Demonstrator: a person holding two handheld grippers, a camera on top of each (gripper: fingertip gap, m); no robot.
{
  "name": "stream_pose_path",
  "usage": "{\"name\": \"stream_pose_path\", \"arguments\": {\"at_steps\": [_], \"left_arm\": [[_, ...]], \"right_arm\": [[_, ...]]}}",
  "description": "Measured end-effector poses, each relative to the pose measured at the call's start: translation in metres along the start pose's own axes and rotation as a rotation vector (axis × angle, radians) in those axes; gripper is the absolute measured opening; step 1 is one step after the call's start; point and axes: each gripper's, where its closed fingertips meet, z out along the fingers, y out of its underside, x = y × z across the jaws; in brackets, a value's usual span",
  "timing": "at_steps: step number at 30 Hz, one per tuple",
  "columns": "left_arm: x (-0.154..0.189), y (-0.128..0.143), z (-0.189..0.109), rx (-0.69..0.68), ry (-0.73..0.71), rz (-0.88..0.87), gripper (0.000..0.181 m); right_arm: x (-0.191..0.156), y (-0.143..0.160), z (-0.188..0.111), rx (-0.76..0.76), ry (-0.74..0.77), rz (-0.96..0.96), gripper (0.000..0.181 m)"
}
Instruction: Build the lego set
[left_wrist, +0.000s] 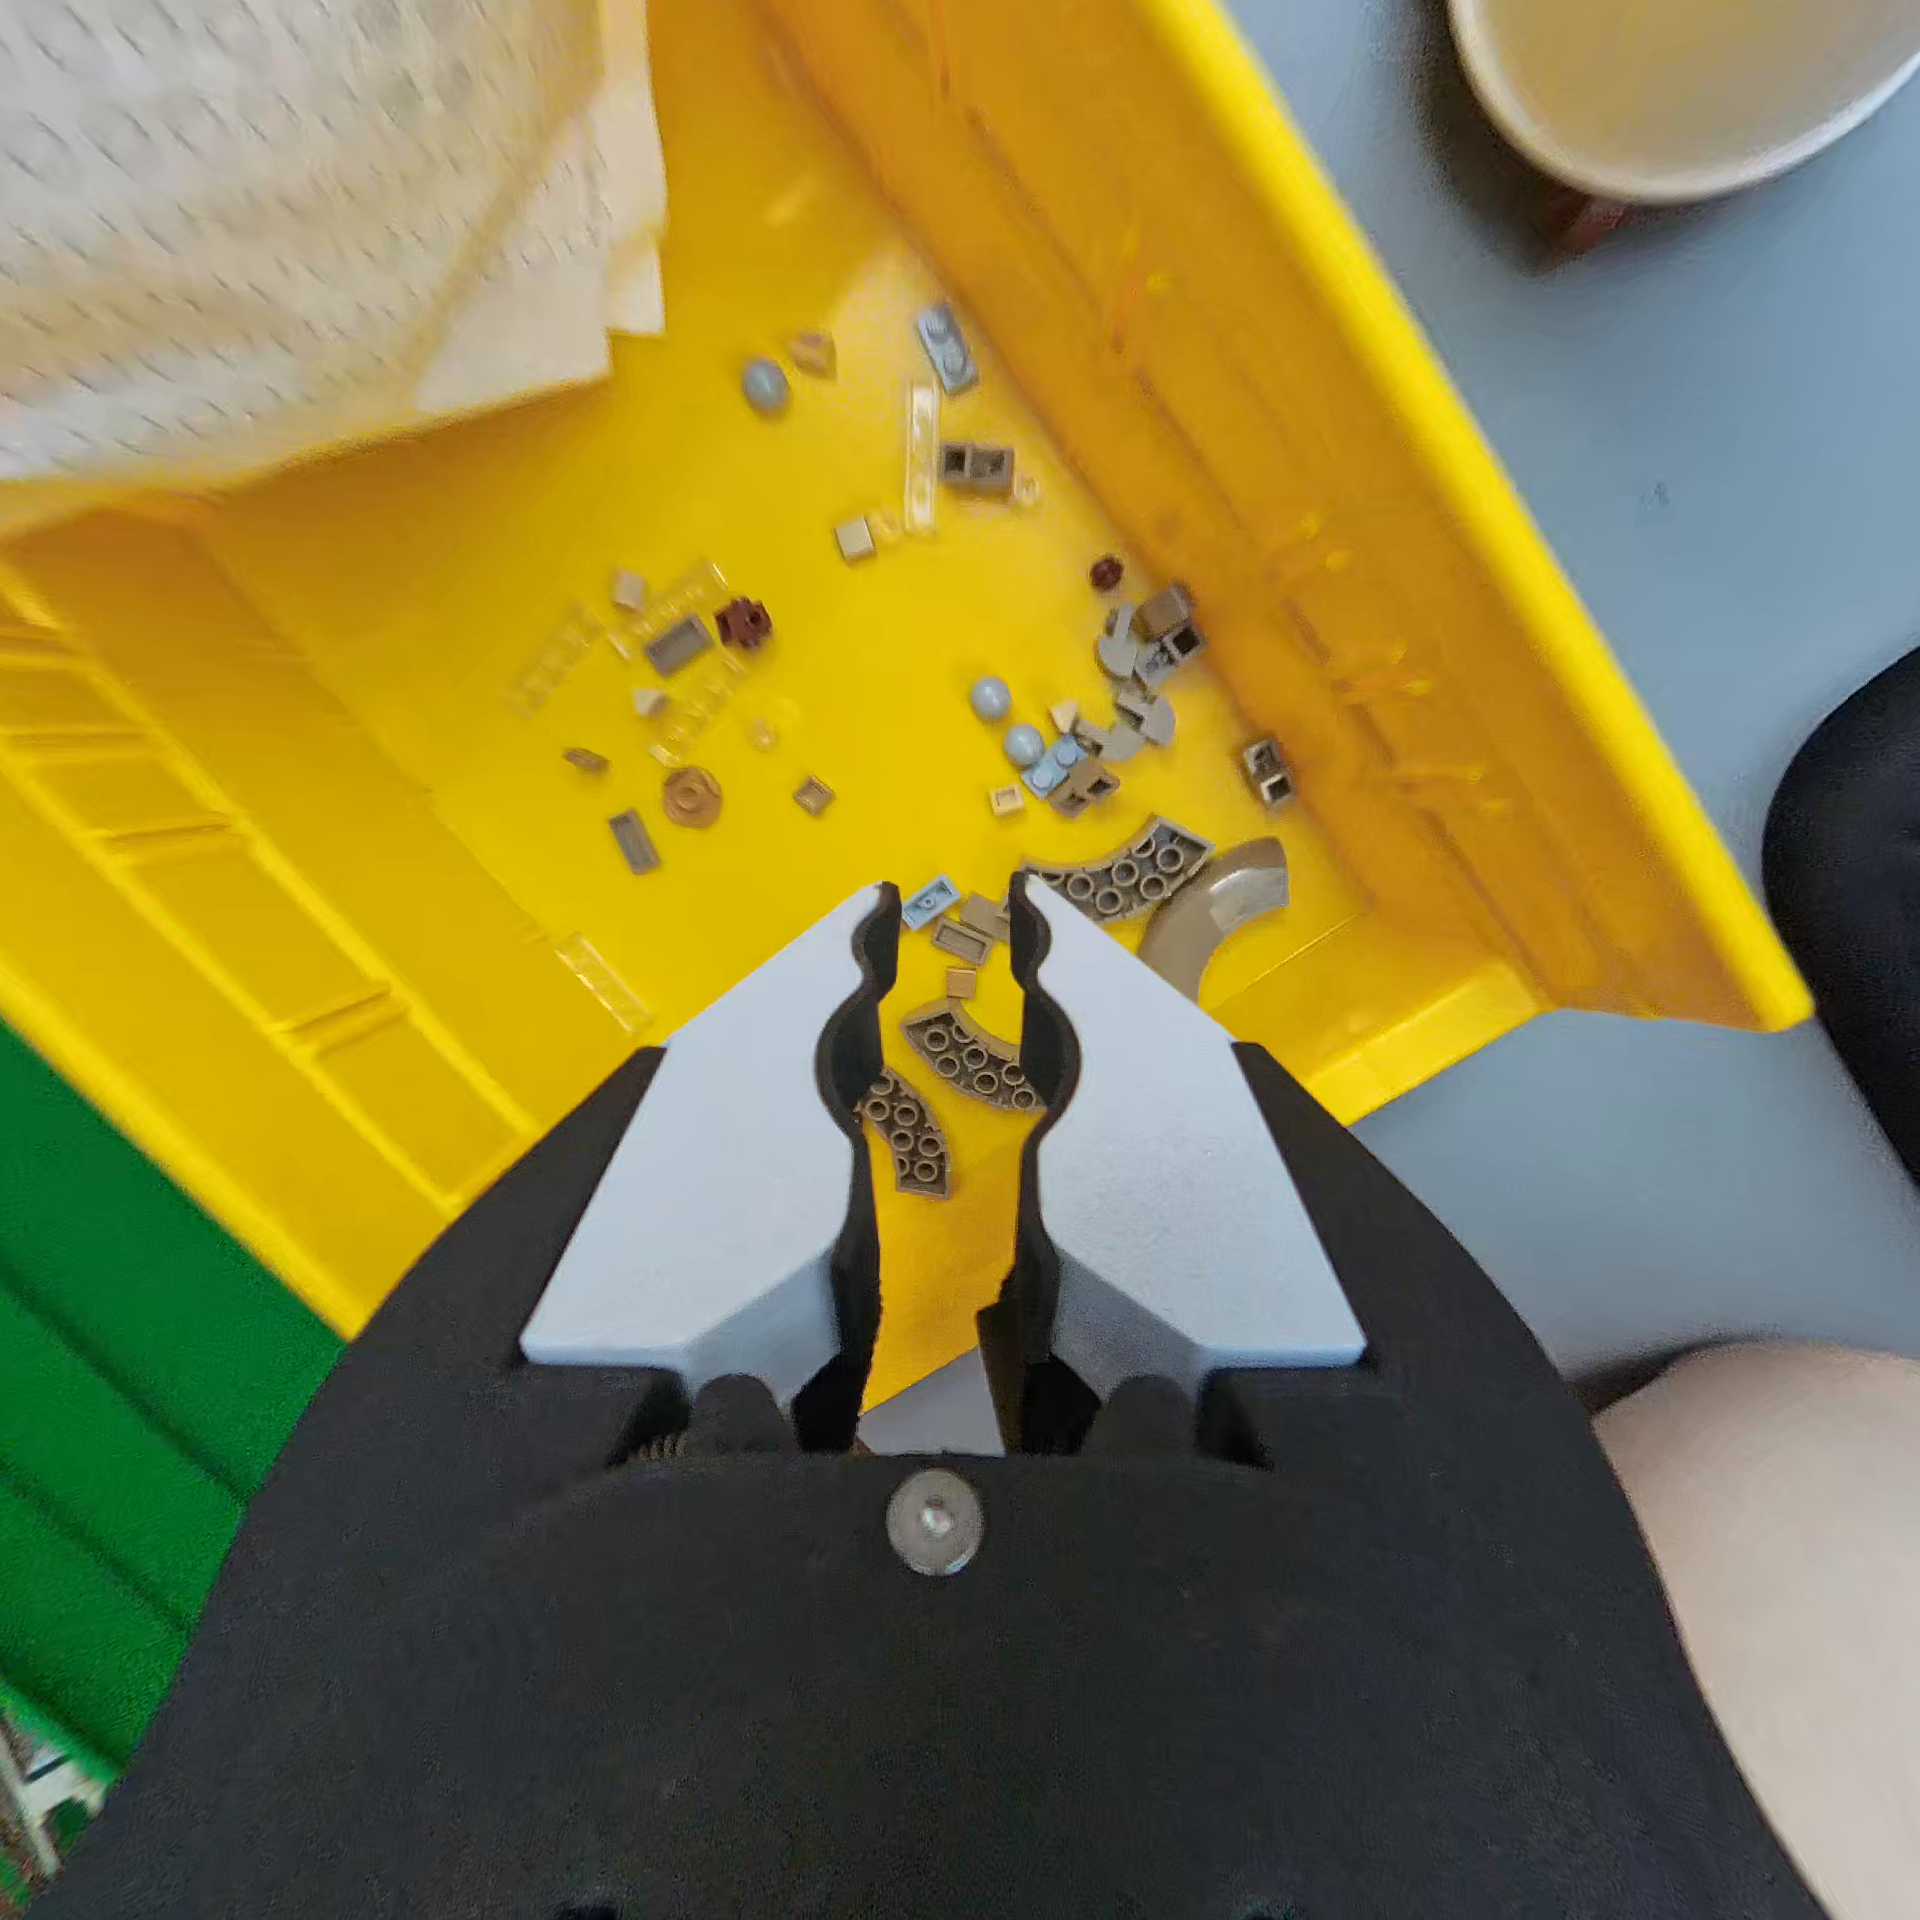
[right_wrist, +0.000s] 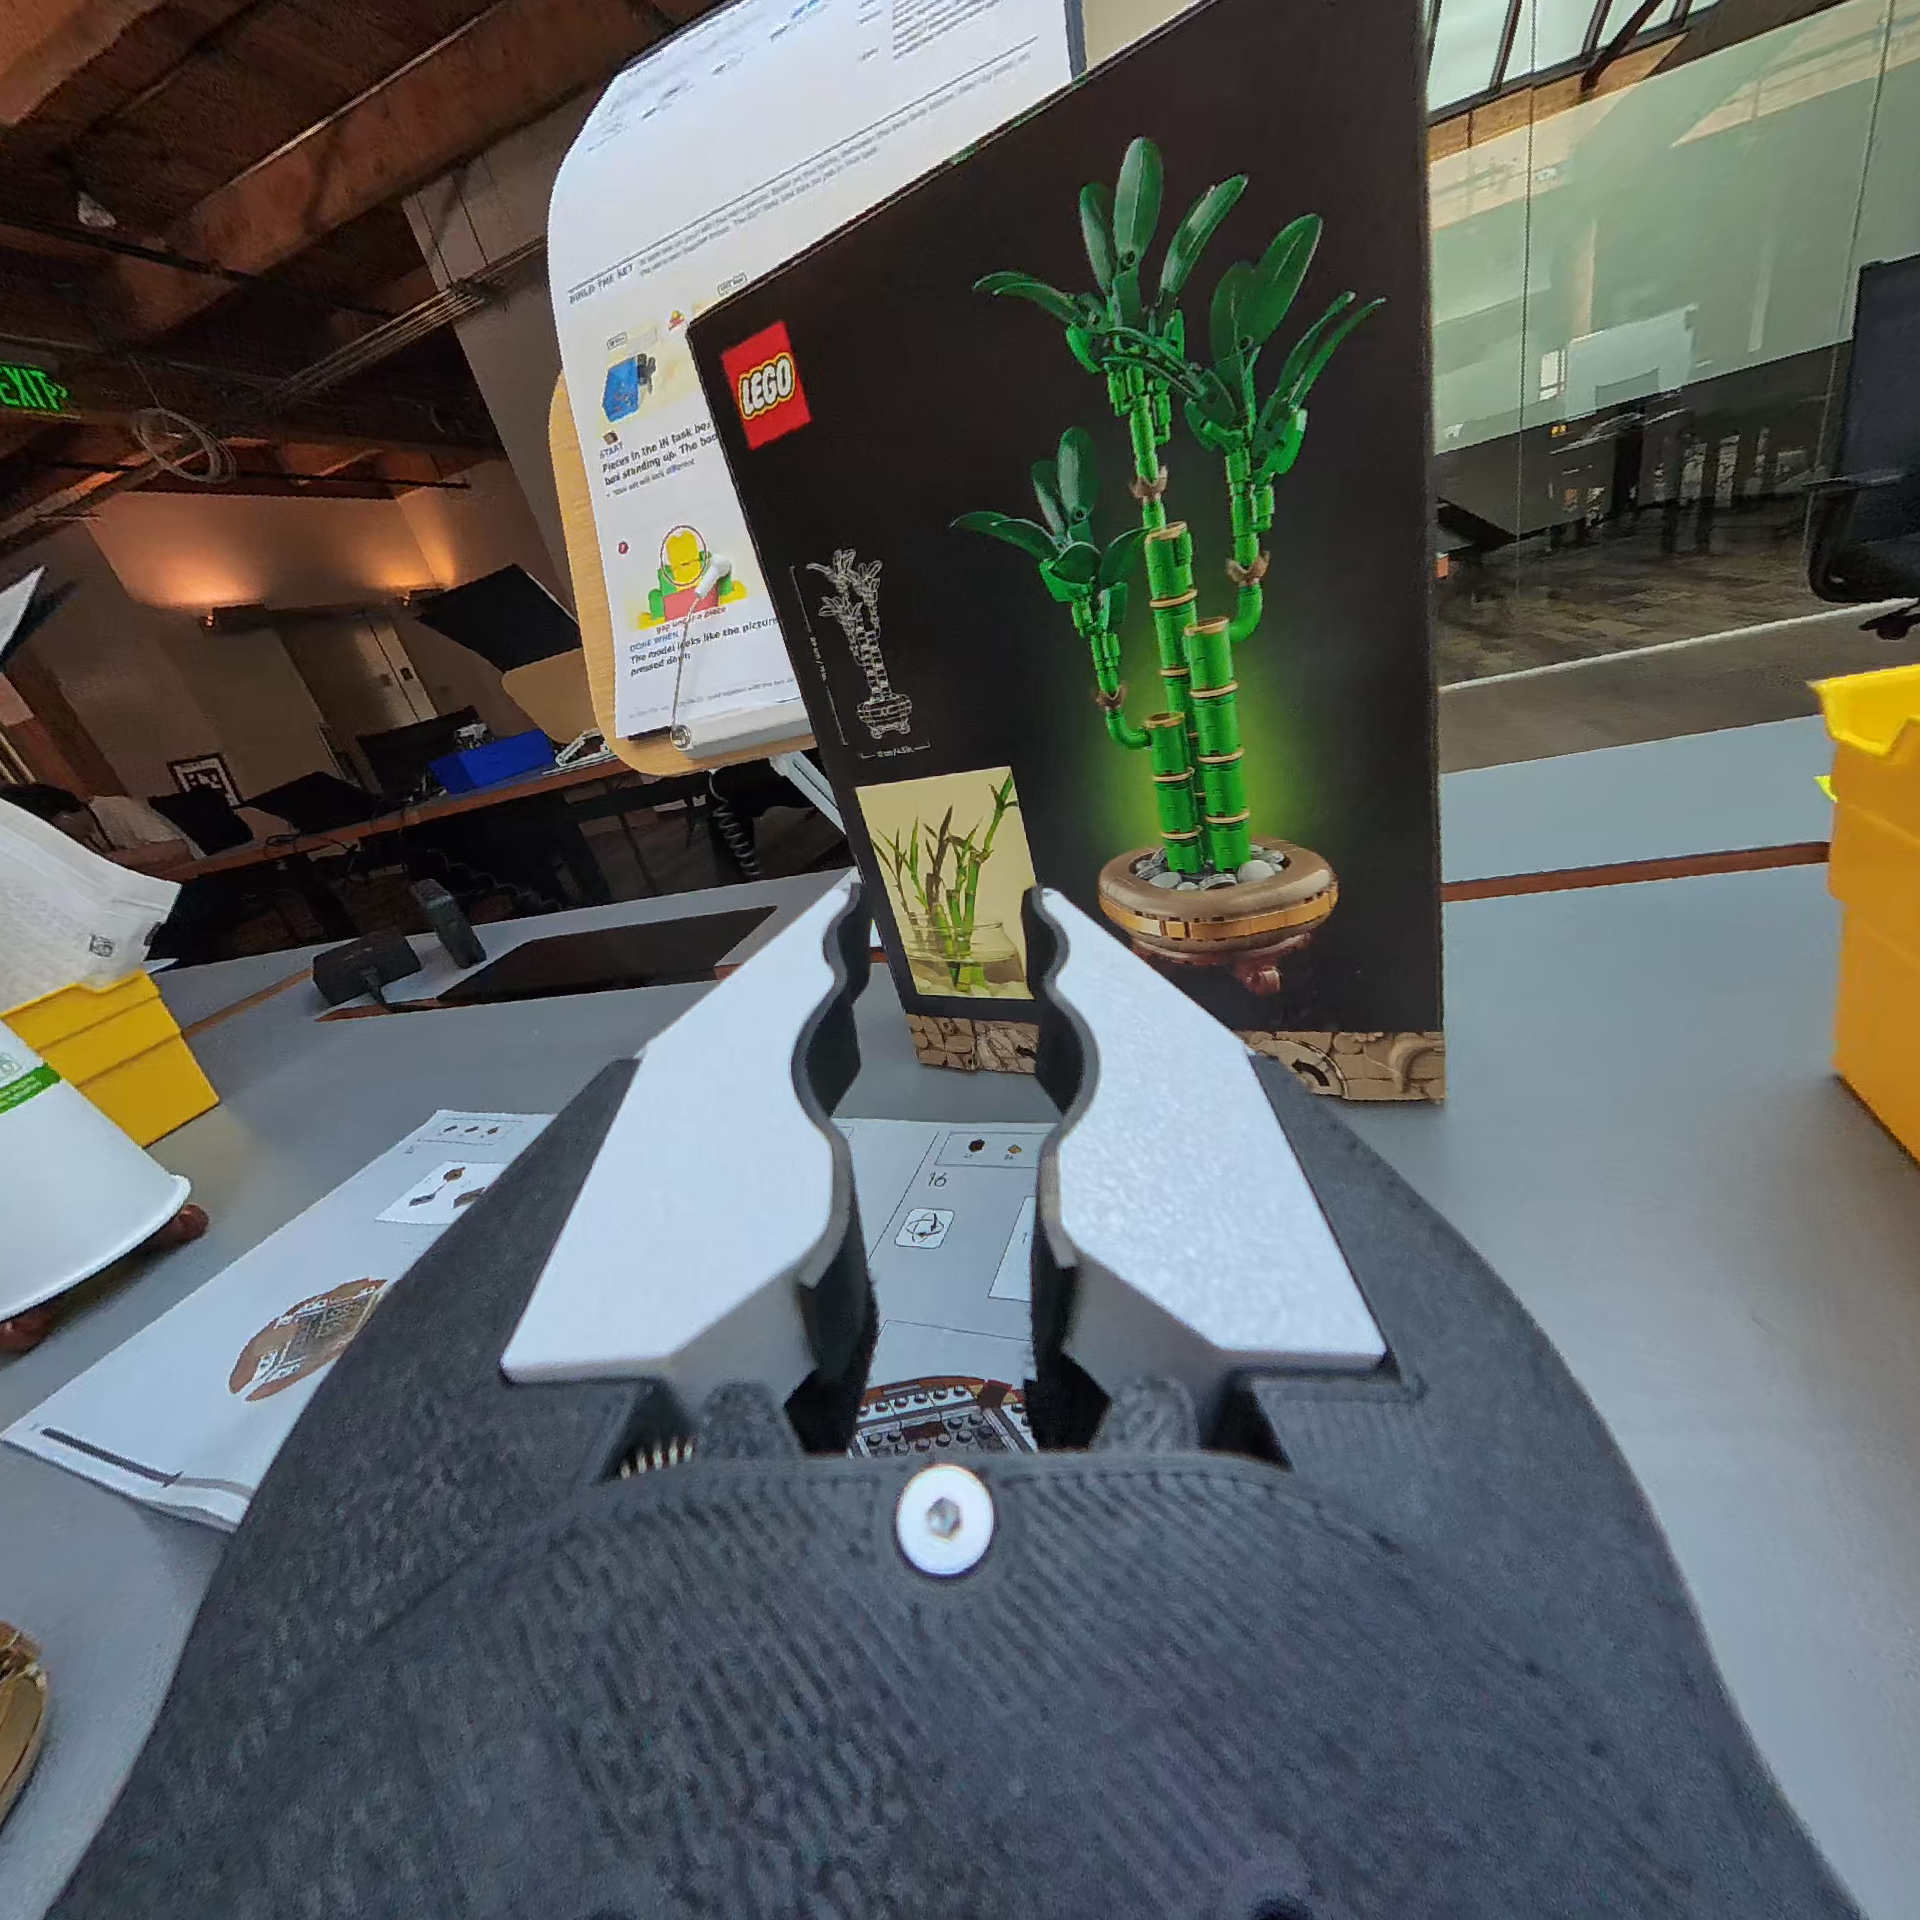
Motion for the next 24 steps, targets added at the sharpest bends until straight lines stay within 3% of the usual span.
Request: {"name": "stream_pose_path", "arguments": {"at_steps": [3, 8, 24], "left_arm": [[-0.001, 0.005, 0.022, -0.018, 0.117, -0.041, 0.02], [0.0, 0.001, 0.035, -0.027, 0.17, -0.06, 0.025], [0.005, 0.004, 0.05, -0.196, 0.137, -0.072, 0.03]], "right_arm": [[-0.004, 0.004, 0.002, -0.022, -0.002, -0.041, 0.028], [-0.004, 0.006, 0.003, -0.035, 0.006, -0.058, 0.028], [0.002, 0.004, 0.001, -0.026, 0.008, -0.003, 0.028]]}}
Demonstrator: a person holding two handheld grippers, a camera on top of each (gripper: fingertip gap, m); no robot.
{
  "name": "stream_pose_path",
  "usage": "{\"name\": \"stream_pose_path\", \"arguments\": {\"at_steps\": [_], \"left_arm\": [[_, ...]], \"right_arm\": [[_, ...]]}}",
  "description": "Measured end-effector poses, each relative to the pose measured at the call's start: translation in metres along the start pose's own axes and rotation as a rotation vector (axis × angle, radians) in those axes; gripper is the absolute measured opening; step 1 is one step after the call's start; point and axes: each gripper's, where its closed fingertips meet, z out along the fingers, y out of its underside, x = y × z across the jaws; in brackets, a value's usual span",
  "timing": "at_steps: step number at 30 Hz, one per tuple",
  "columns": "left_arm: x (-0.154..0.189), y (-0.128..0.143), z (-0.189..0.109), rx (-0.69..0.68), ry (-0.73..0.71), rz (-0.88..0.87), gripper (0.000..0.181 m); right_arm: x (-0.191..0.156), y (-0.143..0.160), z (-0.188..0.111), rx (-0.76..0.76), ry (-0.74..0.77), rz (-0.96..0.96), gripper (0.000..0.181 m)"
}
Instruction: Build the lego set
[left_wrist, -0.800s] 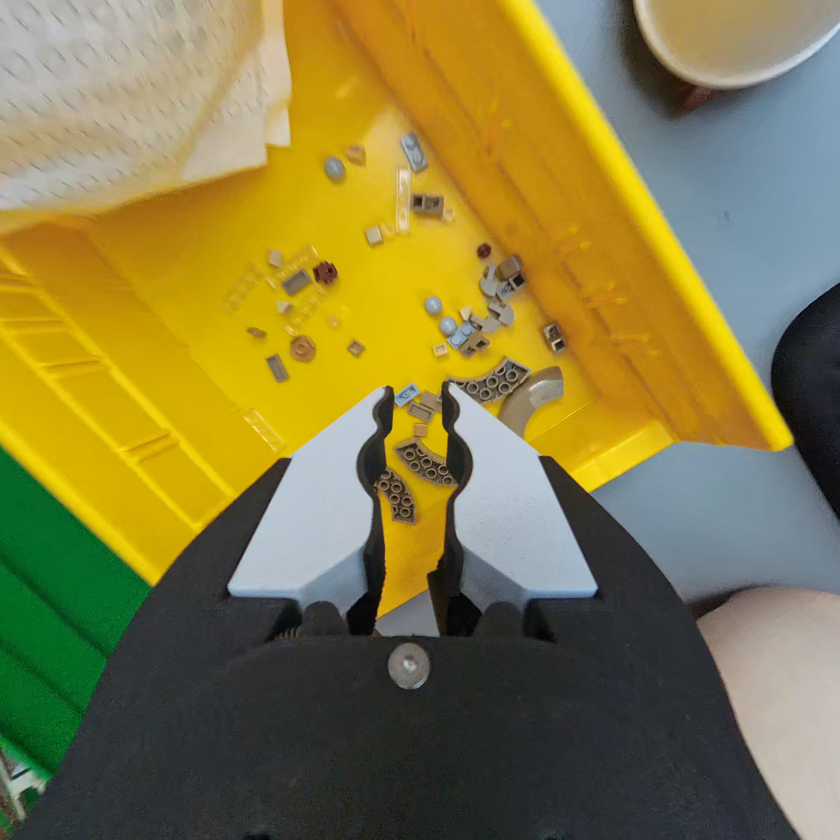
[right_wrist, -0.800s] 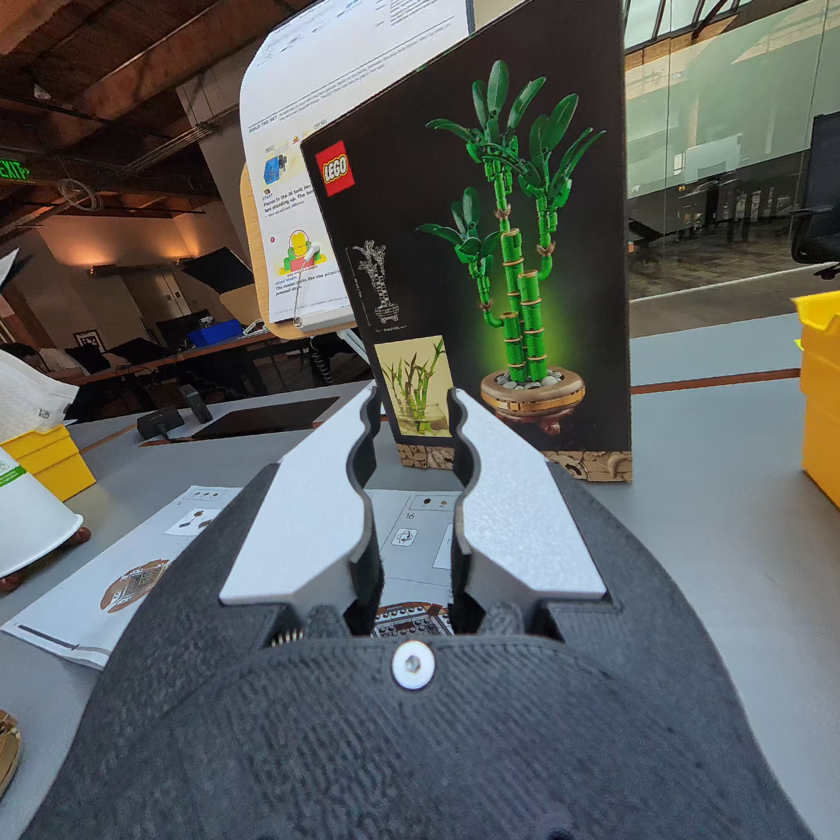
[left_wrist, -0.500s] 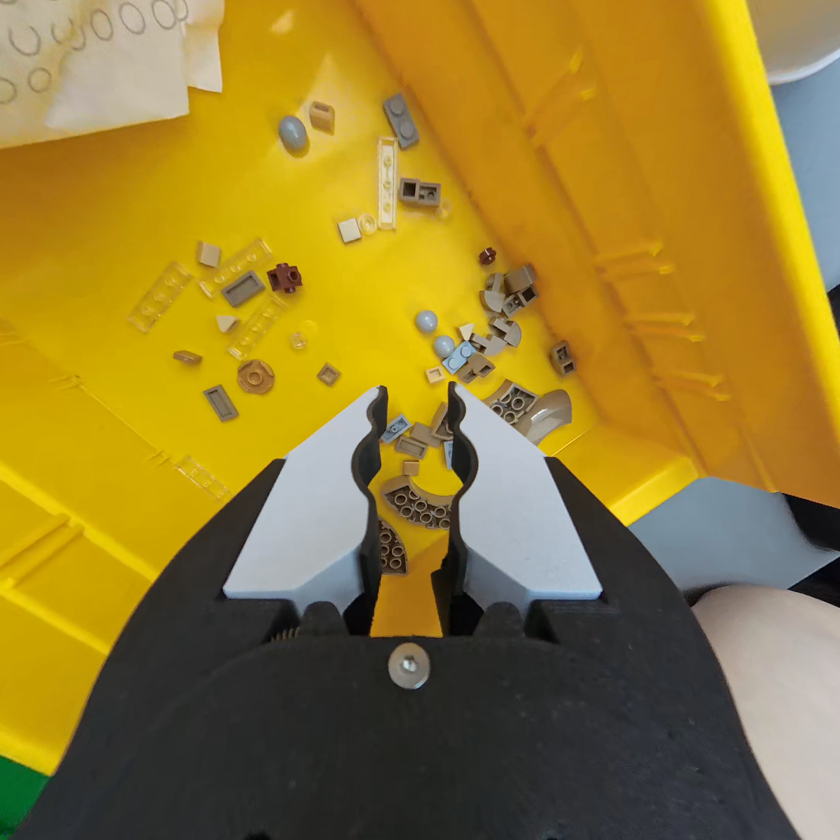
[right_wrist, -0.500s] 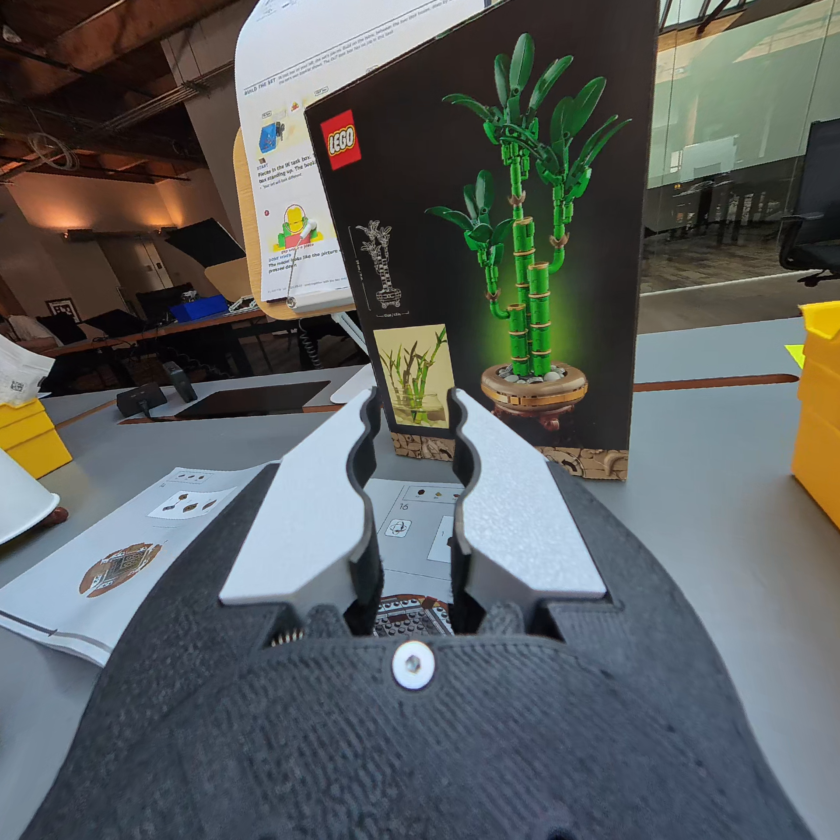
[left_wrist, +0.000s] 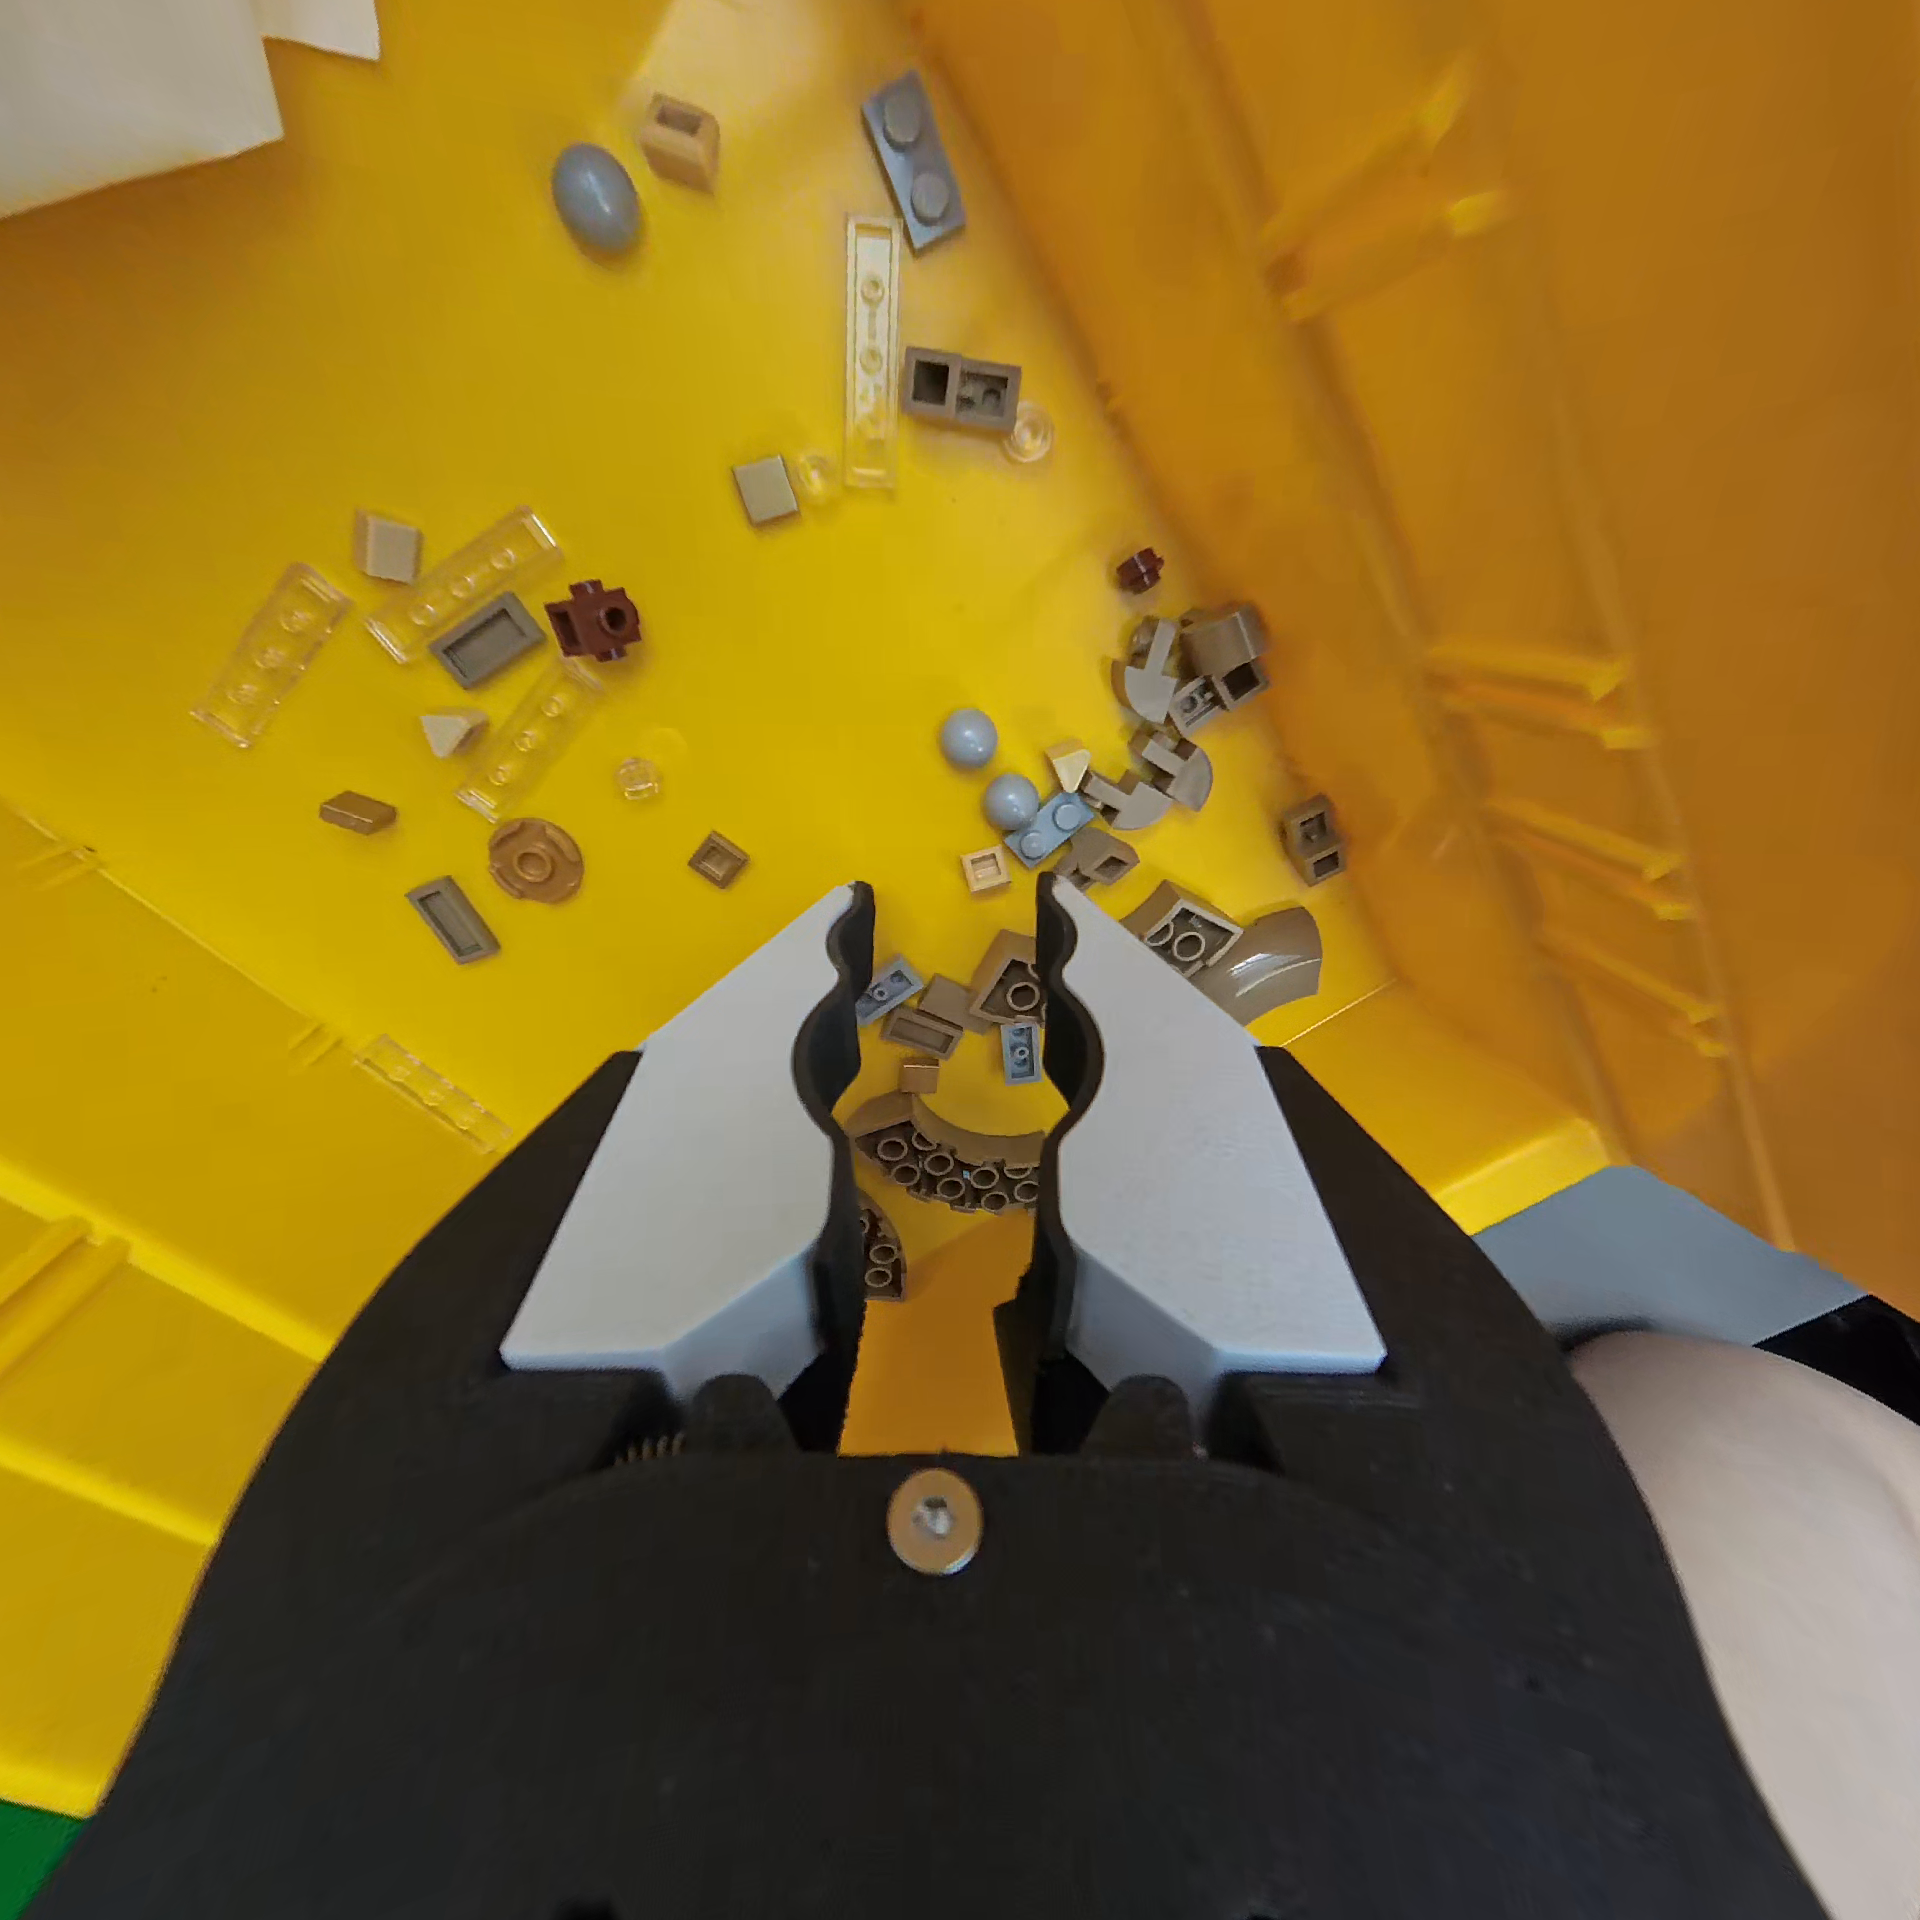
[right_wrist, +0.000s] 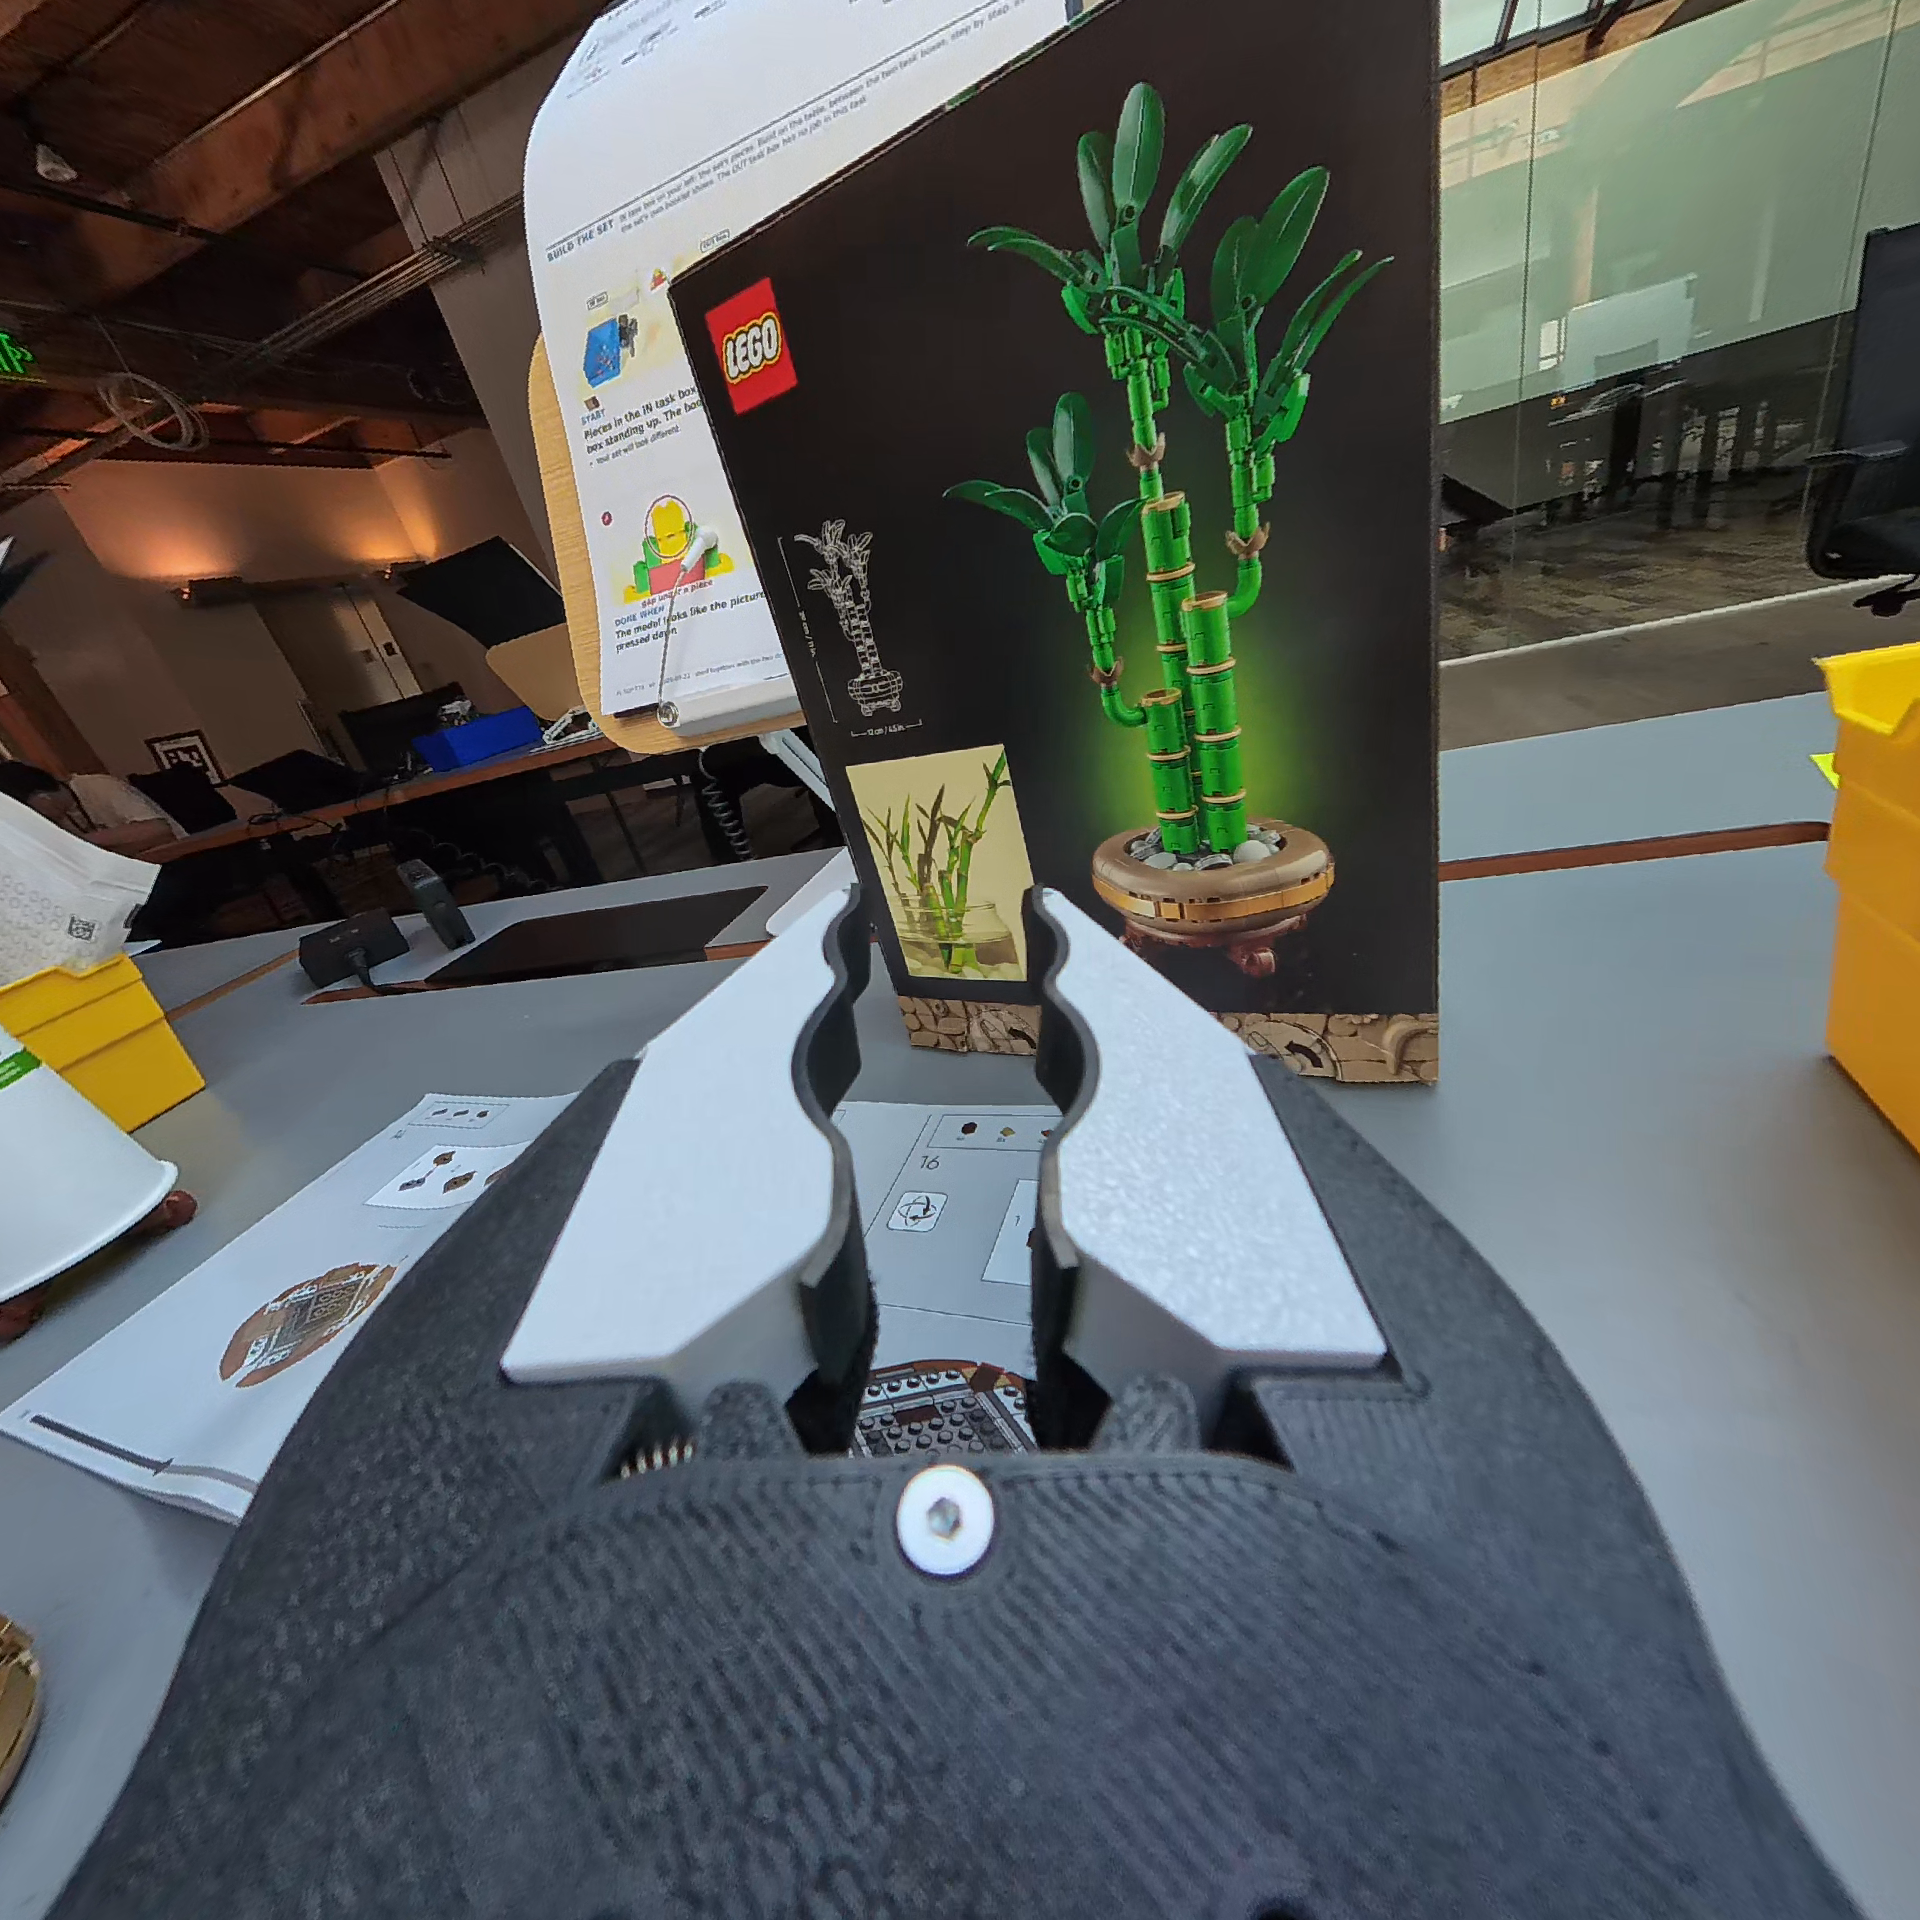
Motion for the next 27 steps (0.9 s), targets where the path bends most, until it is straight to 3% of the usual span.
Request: {"name": "stream_pose_path", "arguments": {"at_steps": [9, 12, 17, 20, 23, 27], "left_arm": [[-0.002, 0.001, 0.002, -0.016, -0.008, 0.0, 0.016], [-0.002, 0.001, 0.003, -0.027, -0.005, 0.018, 0.0], [-0.006, 0.003, -0.001, -0.009, -0.026, 0.011, 0.0], [-0.013, 0.0, -0.006, 0.033, -0.033, -0.044, 0.019], [-0.012, -0.003, -0.004, 0.038, -0.016, -0.055, 0.025], [-0.012, -0.002, 0.0, 0.014, -0.053, 0.019, 0.016]], "right_arm": [[0.003, -0.001, -0.001, 0.008, 0.002, 0.031, 0.028], [0.004, -0.001, -0.001, 0.008, 0.001, 0.039, 0.028], [0.005, -0.001, -0.001, 0.012, -0.004, 0.06, 0.028], [0.005, -0.001, -0.001, 0.015, -0.008, 0.071, 0.028], [0.005, -0.001, -0.001, 0.013, -0.011, 0.076, 0.028], [0.005, -0.001, -0.001, 0.014, -0.015, 0.083, 0.028]]}}
